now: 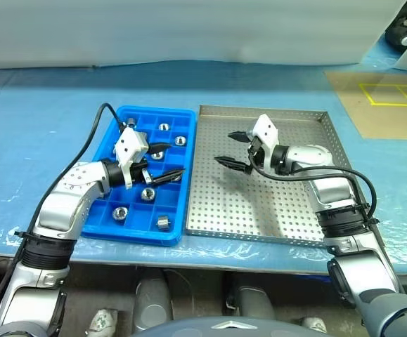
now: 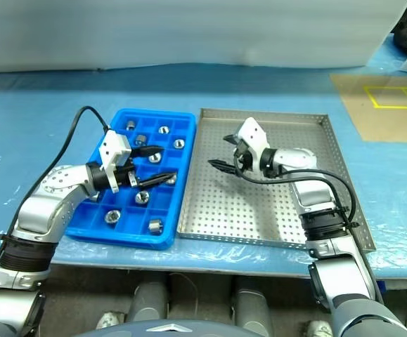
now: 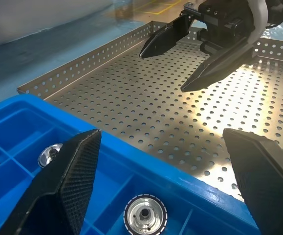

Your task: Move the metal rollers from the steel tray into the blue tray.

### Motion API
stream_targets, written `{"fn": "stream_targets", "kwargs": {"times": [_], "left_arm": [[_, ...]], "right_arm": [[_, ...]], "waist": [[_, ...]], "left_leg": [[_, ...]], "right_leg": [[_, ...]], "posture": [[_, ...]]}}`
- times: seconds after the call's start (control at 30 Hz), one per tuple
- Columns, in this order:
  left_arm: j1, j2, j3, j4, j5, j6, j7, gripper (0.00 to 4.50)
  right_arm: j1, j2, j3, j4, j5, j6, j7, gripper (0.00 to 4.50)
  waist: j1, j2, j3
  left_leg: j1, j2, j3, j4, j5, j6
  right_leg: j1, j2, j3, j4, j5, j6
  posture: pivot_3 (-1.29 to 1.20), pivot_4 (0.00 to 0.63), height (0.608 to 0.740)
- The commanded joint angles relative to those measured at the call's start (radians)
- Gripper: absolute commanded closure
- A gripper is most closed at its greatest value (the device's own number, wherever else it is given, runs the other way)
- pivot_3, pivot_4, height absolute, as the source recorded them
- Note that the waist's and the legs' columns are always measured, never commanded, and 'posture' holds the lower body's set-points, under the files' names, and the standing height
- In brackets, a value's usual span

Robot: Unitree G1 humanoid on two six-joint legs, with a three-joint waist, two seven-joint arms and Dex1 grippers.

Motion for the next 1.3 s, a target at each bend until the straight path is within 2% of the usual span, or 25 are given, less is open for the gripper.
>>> {"fn": "stream_targets", "kwargs": {"times": [0.03, 0.3, 0.6, 0.77, 1.0, 1.3], "left_arm": [[-0.015, -0.019, 0.009, 0.001, 0.006, -0.031, 0.017, 0.26], [-0.011, -0.037, 0.003, 0.043, 0.009, -0.044, -0.004, 0.26], [-0.147, -0.073, -0.007, 0.217, 0.060, -0.119, -0.006, 0.26], [-0.225, -0.138, 0.008, 0.329, 0.110, -0.187, 0.077, 0.26], [-0.244, -0.158, -0.005, 0.355, 0.099, -0.194, 0.035, 0.26], [-0.215, -0.149, -0.005, 0.296, 0.065, -0.132, -0.027, 0.26]], "right_arm": [[-0.023, -0.022, -0.033, -0.006, 0.018, -0.001, -0.018, 0.17], [0.044, -0.031, -0.048, -0.109, 0.041, 0.060, -0.088, 0.17], [0.142, -0.063, -0.096, -0.218, 0.050, 0.111, -0.177, 0.17], [0.128, -0.030, -0.133, -0.183, 0.012, 0.088, -0.320, 0.17], [0.143, -0.044, -0.119, -0.209, 0.030, 0.092, -0.318, 0.17], [0.146, -0.045, -0.110, -0.228, 0.046, 0.109, -0.294, 0.17]], "waist": [[-0.001, 0.000, 0.000], [-0.007, 0.000, 0.000], [-0.014, 0.000, 0.000], [-0.034, 0.000, 0.000], [-0.058, 0.000, 0.000], [-0.058, 0.000, 0.000]], "left_leg": [[0.000, 0.000, 0.000, 0.000, 0.000, 0.000], [0.001, 0.000, 0.000, 0.000, 0.000, 0.000], [0.005, -0.001, 0.002, 0.000, 0.000, 0.000], [0.007, -0.001, 0.003, 0.000, 0.000, 0.000], [0.007, -0.001, 0.003, -0.001, -0.001, 0.001], [0.007, -0.001, 0.004, 0.000, -0.001, 0.002]], "right_leg": [[0.000, 0.000, 0.000, 0.000, 0.000, 0.000], [0.000, 0.000, 0.000, 0.000, 0.000, 0.000], [0.004, 0.000, 0.003, 0.000, 0.001, 0.001], [0.005, 0.000, 0.004, -0.001, 0.001, 0.001], [0.005, 0.001, 0.004, -0.002, 0.001, 0.001], [0.005, 0.000, 0.004, -0.002, 0.001, 0.001]], "posture": [[0.04, 0.150, 0.740], [-0.06, 0.150, 0.740], [-0.16, 0.150, 0.740], [-0.19, 0.150, 0.740], [-0.20, 0.150, 0.740], [-0.19, 0.150, 0.740]]}}
